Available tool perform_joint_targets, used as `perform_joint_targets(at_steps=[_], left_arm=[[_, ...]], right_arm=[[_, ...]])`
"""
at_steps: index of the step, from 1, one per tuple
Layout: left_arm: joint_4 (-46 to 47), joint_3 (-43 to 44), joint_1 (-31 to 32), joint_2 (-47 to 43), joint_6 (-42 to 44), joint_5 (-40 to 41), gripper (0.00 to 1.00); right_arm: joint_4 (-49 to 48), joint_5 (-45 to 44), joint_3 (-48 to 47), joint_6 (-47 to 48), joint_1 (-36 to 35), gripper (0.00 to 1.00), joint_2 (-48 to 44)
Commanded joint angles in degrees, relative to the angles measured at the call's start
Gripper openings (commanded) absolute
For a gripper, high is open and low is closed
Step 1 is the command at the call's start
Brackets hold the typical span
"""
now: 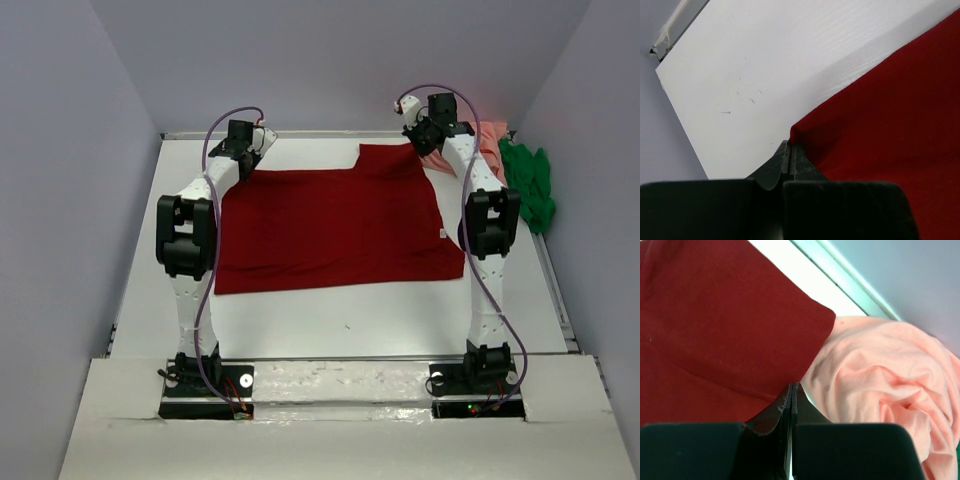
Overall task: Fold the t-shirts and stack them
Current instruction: Grap the side of the flattened tshirt furthest away from the robot with both arms
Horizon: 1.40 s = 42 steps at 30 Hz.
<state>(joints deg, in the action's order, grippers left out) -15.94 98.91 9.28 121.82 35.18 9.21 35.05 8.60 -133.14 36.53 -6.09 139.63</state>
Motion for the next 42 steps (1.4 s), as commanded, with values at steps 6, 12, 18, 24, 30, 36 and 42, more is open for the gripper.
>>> perform_joint_targets(at_steps=[6,12,18,24,30,36,42], left_arm=[[0.83,-2.23,-0.84,-7.9,1.03,-0.86,0.0],[-0.65,-4.52,-2.33,-10.2,0.95,-1.91,0.0],[-0.77,-10.82,-3.65,-12.91,0.68,-3.85,0.0],[-1.19,-14.71,-3.74,-14.94,0.86,-6.66,0.0],[-1.99,-16.12,-3.65,-16.0,0.59,-8.95,0.0],[-2.34,-15.77,-3.57,-15.56,-0.11,-11.23,0.0],[-3.04,-14.63,-3.57,-14.94,-0.02,-10.88,0.0]], right_arm=[[-2.26,-1.74,6.92,1.26,-0.42,0.0,-8.76],[-2.27,-2.01,12.89,1.26,-0.42,0.0,-14.12],[-2.26,-1.57,18.17,0.64,-0.42,0.0,-18.68],[-2.26,-1.92,21.96,0.73,-0.42,0.0,-21.33],[-2.0,-1.83,25.21,0.73,-0.42,0.0,-22.83],[4.76,1.33,18.19,-1.64,-0.42,0.09,-17.9],[5.56,3.35,9.4,-3.75,-0.42,0.33,-10.53]])
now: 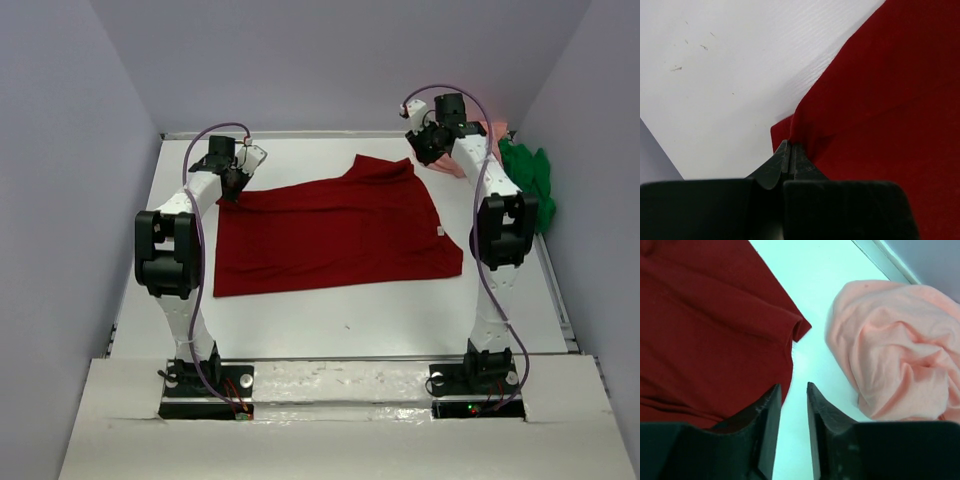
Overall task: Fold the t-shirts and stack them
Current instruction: Grap the side of the flattened tshirt furthest away from the robot with both arms
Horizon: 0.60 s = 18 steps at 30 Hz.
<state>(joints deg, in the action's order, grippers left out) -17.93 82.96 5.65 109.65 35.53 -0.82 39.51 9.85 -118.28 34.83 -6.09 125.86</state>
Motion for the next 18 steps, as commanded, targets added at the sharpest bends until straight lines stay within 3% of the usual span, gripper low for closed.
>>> perform_joint_targets(at_steps=[1,6,18], left_arm=[[-1.22,1.5,0.06,-2.51,-0.46,-0.85,0.0],[-1.4,1.59,0.06,-2.16,-0.28,-0.32,0.0],[-1.84,2.73,0.06,-0.57,-0.11,-0.24,0.0]], right_arm=[[1.62,2.45,-6.95,-2.57,-0.42,0.35,5.68],[4.7,3.95,-15.22,-3.36,-0.42,0.36,12.03],[3.91,4.48,-17.95,-3.19,-1.47,0.36,16.17]])
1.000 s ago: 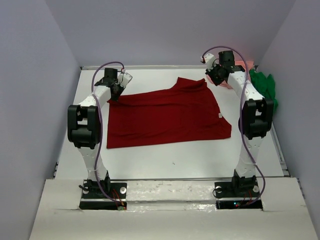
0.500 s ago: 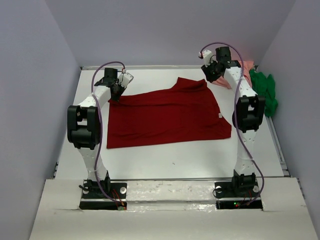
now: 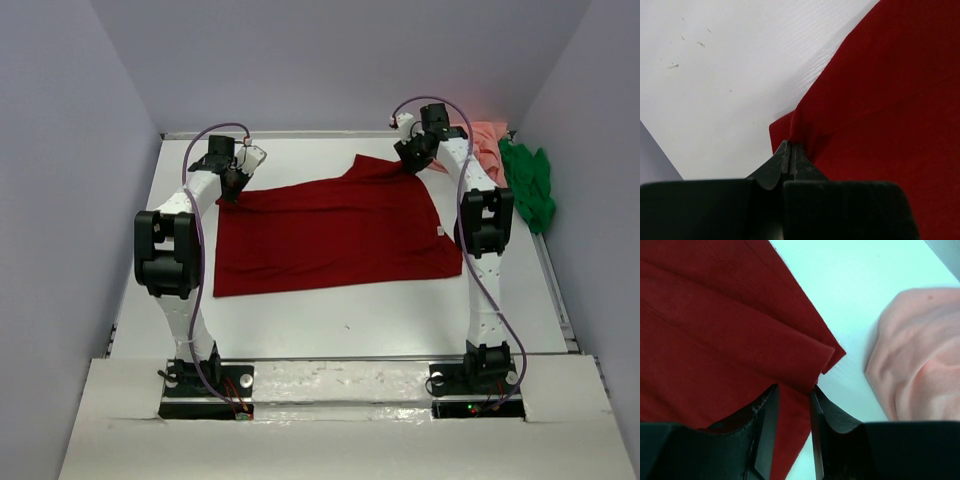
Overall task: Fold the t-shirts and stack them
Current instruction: Grap the side of the flattened tshirt furthest away from the robot with both arms
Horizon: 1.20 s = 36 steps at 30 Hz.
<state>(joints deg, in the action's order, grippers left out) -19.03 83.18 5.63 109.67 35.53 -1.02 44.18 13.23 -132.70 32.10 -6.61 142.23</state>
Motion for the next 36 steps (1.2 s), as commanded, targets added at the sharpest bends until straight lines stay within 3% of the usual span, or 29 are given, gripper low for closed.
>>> perform_joint_targets(at_steps=[1,14,26,29,31,36], left_arm=[[-0.84,2.43,0.08,-0.59,-0.11,-0.13,0.0],[-0.92,2.25,0.08,-0.95,-0.28,-0.3,0.0],[-1.28,2.43,0.17,-0.59,-0.46,-0.48,0.0],[-1.28,2.34,0.17,-0.59,-0.28,-0.48,0.0],[-1.36,2.34,0.17,-0.51,-0.2,-0.48,0.0],[-1.54,2.6,0.17,-0.33,-0.11,-0.48,0.0]], right_arm=[[-0.85,1.09,-3.7,-0.2,-0.95,0.36,-0.12],[-2.52,-1.19,-4.67,0.51,-2.0,0.48,-0.29],[-4.28,-3.21,-6.07,0.25,-2.0,0.49,0.32],[-4.28,-3.39,-6.51,0.51,-2.0,0.43,0.76],[-4.28,-3.57,-6.86,0.42,-2.0,0.28,1.03],[-3.93,-3.65,-6.34,0.42,-2.0,0.11,1.29]])
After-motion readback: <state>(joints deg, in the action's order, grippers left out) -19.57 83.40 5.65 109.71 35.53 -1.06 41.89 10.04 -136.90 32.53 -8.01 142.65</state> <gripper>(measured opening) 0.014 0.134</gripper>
